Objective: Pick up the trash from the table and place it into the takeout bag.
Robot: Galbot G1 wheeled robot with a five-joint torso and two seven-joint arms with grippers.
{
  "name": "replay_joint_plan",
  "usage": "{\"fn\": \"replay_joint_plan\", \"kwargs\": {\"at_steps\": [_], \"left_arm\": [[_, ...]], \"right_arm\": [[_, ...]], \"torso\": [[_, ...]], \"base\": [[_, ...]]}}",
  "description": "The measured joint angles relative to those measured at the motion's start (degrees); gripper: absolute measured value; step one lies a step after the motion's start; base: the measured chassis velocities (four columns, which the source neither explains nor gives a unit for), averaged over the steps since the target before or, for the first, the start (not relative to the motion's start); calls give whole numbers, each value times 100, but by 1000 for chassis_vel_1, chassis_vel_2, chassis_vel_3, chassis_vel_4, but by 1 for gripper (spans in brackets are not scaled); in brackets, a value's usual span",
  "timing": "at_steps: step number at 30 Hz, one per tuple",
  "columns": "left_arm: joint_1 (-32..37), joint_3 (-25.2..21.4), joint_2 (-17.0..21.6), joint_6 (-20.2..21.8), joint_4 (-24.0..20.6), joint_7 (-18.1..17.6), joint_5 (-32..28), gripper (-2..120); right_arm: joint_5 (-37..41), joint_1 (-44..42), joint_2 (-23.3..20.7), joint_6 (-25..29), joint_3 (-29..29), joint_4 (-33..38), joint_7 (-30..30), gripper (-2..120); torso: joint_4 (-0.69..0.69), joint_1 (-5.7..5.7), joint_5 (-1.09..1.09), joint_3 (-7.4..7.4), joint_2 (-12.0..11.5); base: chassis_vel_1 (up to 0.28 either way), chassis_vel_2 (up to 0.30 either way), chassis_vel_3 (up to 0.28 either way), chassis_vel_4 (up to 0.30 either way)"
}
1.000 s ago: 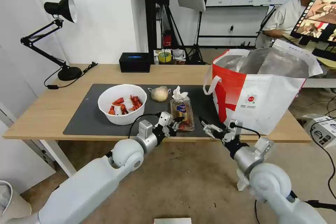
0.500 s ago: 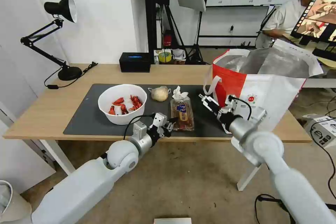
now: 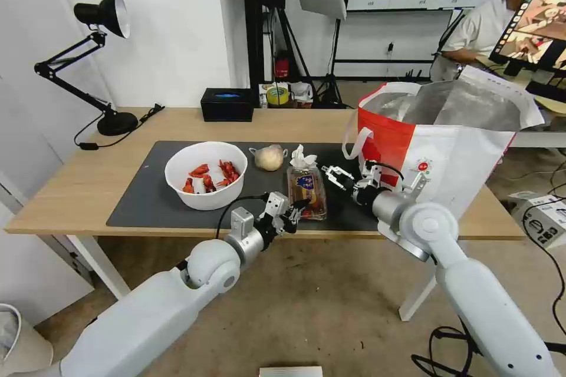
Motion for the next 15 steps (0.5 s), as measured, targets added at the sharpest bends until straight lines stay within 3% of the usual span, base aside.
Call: {"fn": "replay_joint_plan", "kwargs": {"at_steps": [15], "left_arm": [[-25,105,-53,16,98,2,48,0]], "right_arm": [[67,761,419,-408,-385,-765,355,100]], "torso": [[0,0,0,0,0]], "base": [[0,0,0,0]]}}
